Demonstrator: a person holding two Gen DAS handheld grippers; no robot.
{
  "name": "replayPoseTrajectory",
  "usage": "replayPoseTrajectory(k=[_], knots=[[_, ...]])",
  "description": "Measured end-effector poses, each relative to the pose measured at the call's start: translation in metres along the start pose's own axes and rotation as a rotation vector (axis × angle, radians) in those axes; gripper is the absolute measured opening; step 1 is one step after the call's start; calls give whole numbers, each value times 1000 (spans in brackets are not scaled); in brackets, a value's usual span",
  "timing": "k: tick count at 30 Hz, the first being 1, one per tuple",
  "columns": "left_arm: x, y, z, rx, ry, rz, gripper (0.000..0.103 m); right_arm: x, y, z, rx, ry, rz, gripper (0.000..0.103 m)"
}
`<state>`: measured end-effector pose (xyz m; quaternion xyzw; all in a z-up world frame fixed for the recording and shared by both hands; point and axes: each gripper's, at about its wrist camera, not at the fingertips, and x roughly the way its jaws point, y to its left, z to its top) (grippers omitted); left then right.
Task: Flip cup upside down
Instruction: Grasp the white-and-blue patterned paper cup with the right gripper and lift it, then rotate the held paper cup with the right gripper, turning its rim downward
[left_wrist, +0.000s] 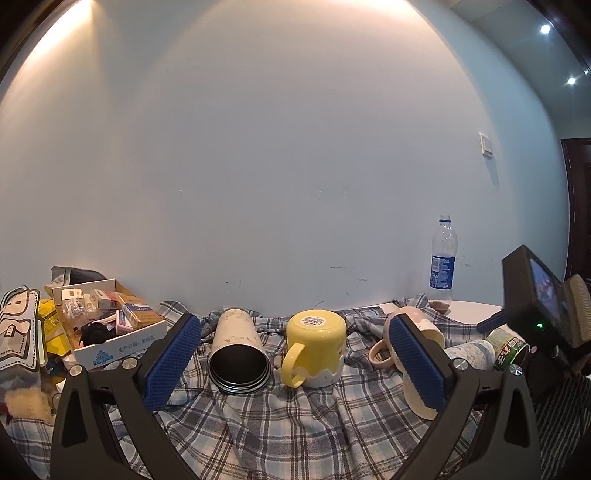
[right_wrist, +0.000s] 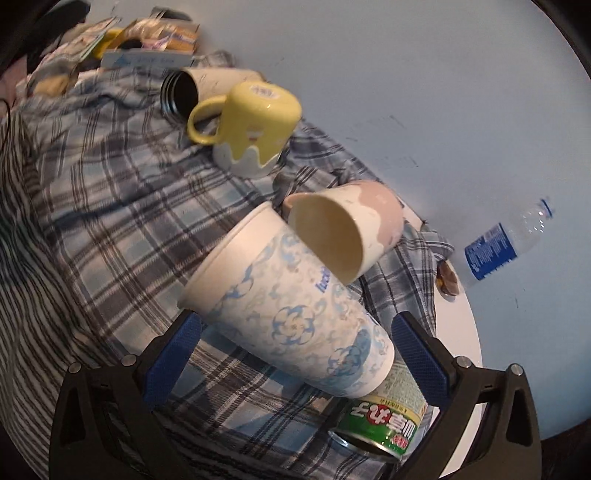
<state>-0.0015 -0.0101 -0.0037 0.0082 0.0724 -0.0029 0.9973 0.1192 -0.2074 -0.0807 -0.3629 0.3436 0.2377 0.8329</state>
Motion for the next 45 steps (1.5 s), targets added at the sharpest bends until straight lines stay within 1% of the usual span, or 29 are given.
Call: replayPoseTrajectory(k=[2,4,6,7,9,11,13,17,19,20,21,22,23,28,30,32,34,35,36,39,40,43,45], knots=[[1,-1,0,3,3,-1,103,6,-3,2,-1,19,35,103],[1,-1,0,2,4,0,103,13,-4,4,-27,47,50,103],[1,-1,0,-1,4,0,103,21,-6,7,-82,91,70,103],[1,-1,-1,-1,4,0,103,24,-7,8,-115,106,98,103],[1,-1,-1,2,5,0,103,30,-7,9,-192,127,112,103],[1,-2,-1,4,5,0,103,35,-6,9,-249,139,109,102],[1,-2,-1,3,5,-1,103,37,-6,10,-273,138,110,101],[2,-3,-1,6,12,-1,103,45,-13,15,-268,119,130,94],[2,-4,-1,7,14,-1,103,57,-9,17,-277,150,94,92],[2,-4,-1,7,14,-1,103,60,-8,18,-277,145,82,90],[2,-4,-1,7,14,-1,103,59,-9,21,-254,142,109,85],[2,-3,-1,6,13,-1,103,58,-10,22,-231,143,115,83],[2,-4,-1,5,12,-1,103,55,-12,24,-209,138,121,78],[2,-2,-1,5,14,-1,103,26,-14,33,-50,73,174,75],[2,-2,-1,4,13,2,103,15,-15,39,87,75,192,74],[2,-2,-1,1,12,7,103,11,-19,41,275,95,268,72],[2,-1,-1,-5,11,15,103,13,-18,40,437,130,346,71],[2,0,-1,-7,11,18,103,16,-14,38,499,142,388,71],[1,0,0,-11,9,21,103,16,-8,38,526,140,401,71],[0,3,0,-22,4,30,103,7,13,39,550,71,322,71],[0,3,0,-25,3,32,103,6,12,38,602,58,309,71],[-1,5,0,-33,-1,39,103,4,5,31,781,56,334,71],[-1,6,0,-36,-4,47,103,1,5,28,803,29,320,71]])
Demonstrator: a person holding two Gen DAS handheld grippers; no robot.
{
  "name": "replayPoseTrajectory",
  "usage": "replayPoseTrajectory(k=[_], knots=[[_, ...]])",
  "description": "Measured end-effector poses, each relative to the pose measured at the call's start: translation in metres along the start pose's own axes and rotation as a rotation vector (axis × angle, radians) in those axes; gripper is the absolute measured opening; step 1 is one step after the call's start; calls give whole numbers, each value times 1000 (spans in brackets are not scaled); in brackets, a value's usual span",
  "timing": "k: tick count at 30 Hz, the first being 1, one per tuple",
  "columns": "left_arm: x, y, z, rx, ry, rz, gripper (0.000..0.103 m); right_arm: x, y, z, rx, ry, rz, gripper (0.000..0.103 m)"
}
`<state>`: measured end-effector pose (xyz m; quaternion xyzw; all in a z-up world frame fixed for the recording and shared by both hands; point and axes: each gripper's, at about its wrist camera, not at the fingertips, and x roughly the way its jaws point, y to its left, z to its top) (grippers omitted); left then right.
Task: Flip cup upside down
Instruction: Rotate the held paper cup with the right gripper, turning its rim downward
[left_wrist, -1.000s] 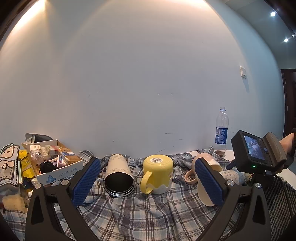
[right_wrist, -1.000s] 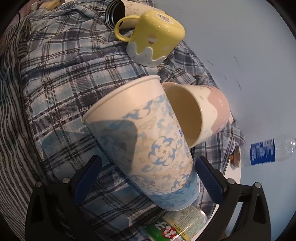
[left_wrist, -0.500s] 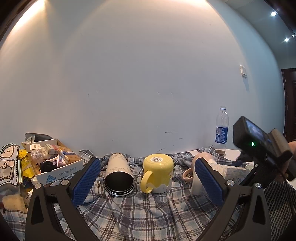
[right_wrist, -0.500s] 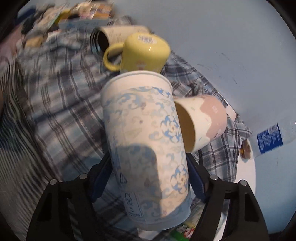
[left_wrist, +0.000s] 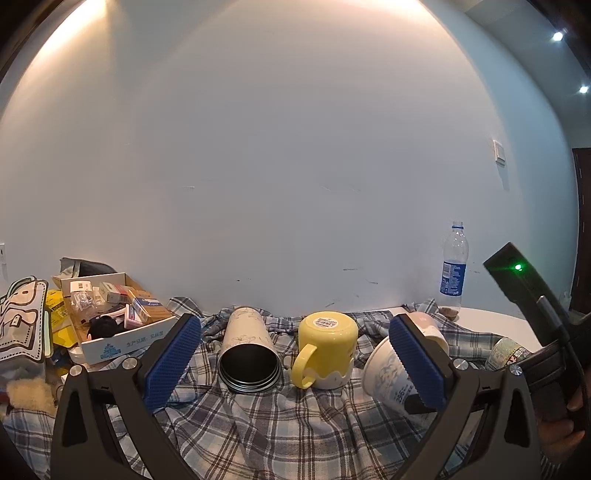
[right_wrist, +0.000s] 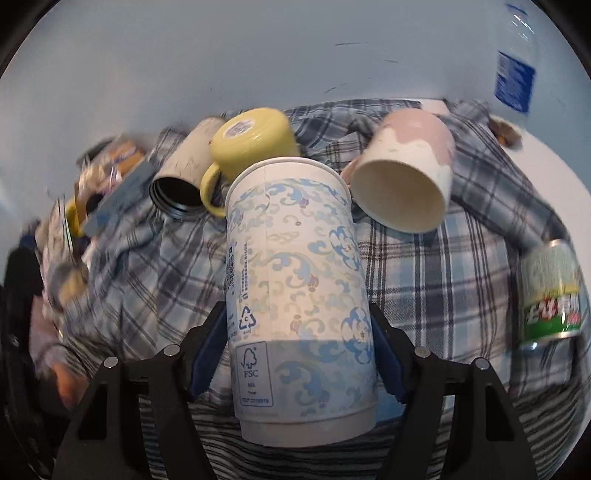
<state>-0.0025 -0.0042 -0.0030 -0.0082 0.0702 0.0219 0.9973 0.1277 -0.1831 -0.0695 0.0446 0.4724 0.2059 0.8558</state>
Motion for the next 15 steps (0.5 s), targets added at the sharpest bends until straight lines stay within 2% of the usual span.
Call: replayPoseTrajectory(k=[3,10,15], knots=[[0,0,0,-2,-1,8,103,-1,2,-2,-3,-17,-41,71],[0,3,1,-16,-4,25,103,15,-15,-5,196,61,106,71],[0,4,1,-24,-5,31,103,14,-13,-8,212,61,161,72]])
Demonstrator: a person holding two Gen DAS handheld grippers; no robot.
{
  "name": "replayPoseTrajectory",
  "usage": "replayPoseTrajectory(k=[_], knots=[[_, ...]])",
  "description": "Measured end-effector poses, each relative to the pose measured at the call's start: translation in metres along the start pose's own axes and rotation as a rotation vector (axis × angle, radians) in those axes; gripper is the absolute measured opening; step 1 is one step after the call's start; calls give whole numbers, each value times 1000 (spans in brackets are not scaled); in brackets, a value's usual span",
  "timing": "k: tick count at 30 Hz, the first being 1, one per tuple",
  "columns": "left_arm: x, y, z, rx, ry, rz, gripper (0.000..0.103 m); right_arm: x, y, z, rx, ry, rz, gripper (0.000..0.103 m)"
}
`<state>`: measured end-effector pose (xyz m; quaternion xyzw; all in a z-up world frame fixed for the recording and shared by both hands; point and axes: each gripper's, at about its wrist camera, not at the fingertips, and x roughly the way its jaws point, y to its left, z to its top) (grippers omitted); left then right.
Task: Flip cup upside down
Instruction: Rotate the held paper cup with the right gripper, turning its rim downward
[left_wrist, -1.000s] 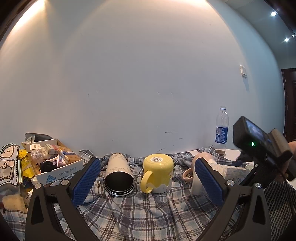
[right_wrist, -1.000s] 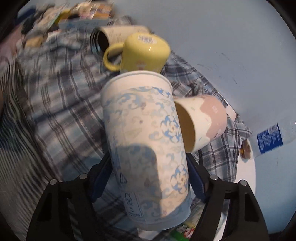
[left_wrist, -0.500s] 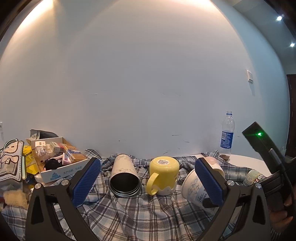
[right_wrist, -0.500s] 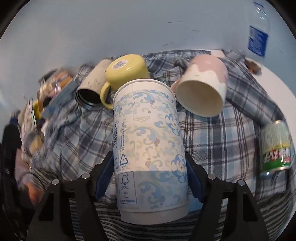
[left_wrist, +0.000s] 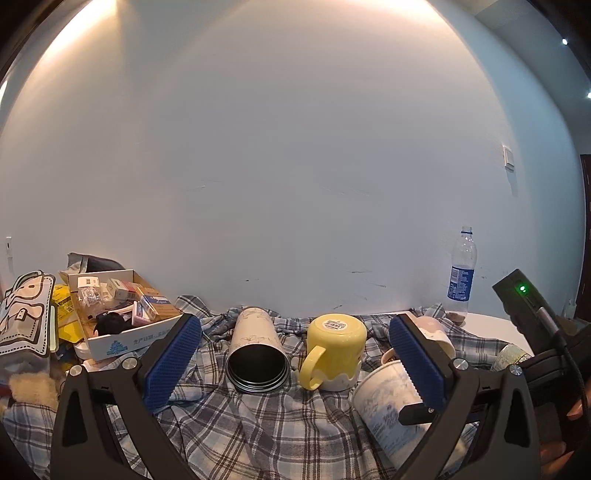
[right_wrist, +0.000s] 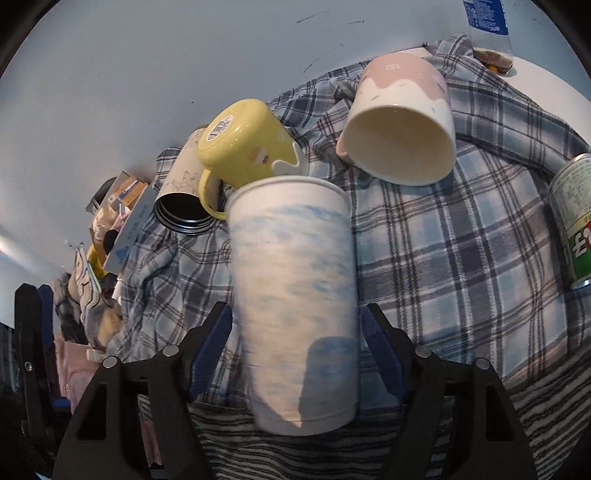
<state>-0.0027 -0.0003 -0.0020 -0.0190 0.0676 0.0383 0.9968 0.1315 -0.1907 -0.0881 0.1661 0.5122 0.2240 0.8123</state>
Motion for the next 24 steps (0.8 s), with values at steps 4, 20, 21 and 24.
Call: replayPoseTrajectory(k=[4,20,21,24], knots=[[0,0,0,-1,0,0,103,-16,1,-2,-39,-32,-10,72],[10,-56,11,53,378,-164,103,-97,-26,-22,-253,-550,-395,72],[16,-60,7,50,422,-168,103,-97,-26,-23,-257,-575,-391,72],[37,-68,-11,-5,599,-198,103,-104,-26,-34,-285,-708,-463,72]])
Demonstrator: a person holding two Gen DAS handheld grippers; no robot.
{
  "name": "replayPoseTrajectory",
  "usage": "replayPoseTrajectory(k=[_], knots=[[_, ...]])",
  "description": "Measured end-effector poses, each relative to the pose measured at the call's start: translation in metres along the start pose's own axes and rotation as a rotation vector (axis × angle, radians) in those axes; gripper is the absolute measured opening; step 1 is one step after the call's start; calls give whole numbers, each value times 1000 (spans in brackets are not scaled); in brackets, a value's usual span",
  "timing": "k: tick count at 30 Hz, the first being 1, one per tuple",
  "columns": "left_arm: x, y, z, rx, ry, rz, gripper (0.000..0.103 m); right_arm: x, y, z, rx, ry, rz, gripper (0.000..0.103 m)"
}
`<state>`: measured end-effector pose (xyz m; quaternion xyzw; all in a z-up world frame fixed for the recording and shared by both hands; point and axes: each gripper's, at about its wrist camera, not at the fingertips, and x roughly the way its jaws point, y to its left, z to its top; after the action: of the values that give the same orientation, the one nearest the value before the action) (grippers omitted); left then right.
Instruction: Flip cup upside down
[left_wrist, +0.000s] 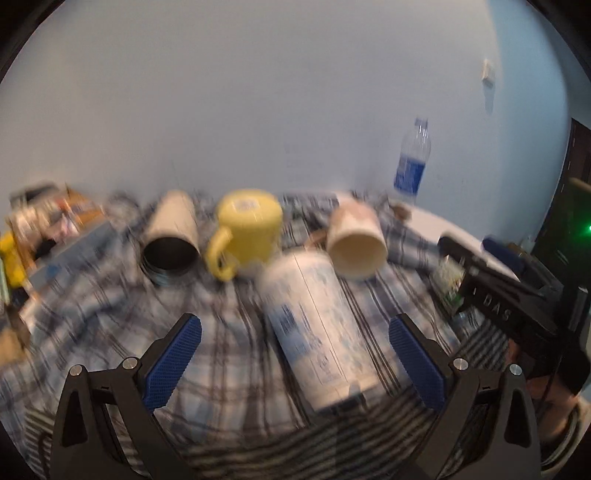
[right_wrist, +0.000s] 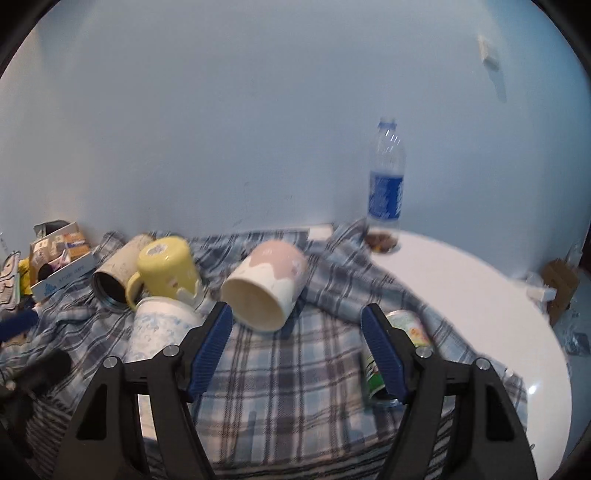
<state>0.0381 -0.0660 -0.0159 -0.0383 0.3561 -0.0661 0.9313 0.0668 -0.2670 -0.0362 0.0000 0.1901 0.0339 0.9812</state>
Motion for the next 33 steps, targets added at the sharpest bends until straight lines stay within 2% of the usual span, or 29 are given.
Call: replayPoseTrajectory(k=[2,3,4,7,10,12,16,19,22,23,26,33], knots=[[12,1,-5,-53,104,-55,103,0,-3,-3,-12,-31,-55,72],[16,0,-8,-81,123,-63,103,1,-7,-1,0,-19,-34,72],[18,-1,-9,-92,127,-56,103,1,-11,0,15,-14,-9,72],[26,-13,-12,-66,108,1,103,3,-15,2,24,-17,-15,72],[37,-22,-16,-43,154,6,103,4,-21,2,40,-13,-8,72],[47,-31,-21,-7,183,41,103,-1,-20,0,44,-18,-9,72],[62,-34,-27,13,193,90,103,-2,-18,-1,32,-19,-9,72],[71,-25,-29,-27,222,101,90,-2,-16,-2,21,-21,-6,72],[82,-18,-34,-53,285,65,79,-2,-16,-2,18,-21,-6,72],[83,-18,-36,-54,298,51,70,-2,-16,-2,18,-21,-6,72],[76,-19,-37,-39,265,56,69,-2,-16,-1,18,-18,-7,72],[34,-23,-25,20,76,94,68,-2,-16,-1,15,-16,-9,72]])
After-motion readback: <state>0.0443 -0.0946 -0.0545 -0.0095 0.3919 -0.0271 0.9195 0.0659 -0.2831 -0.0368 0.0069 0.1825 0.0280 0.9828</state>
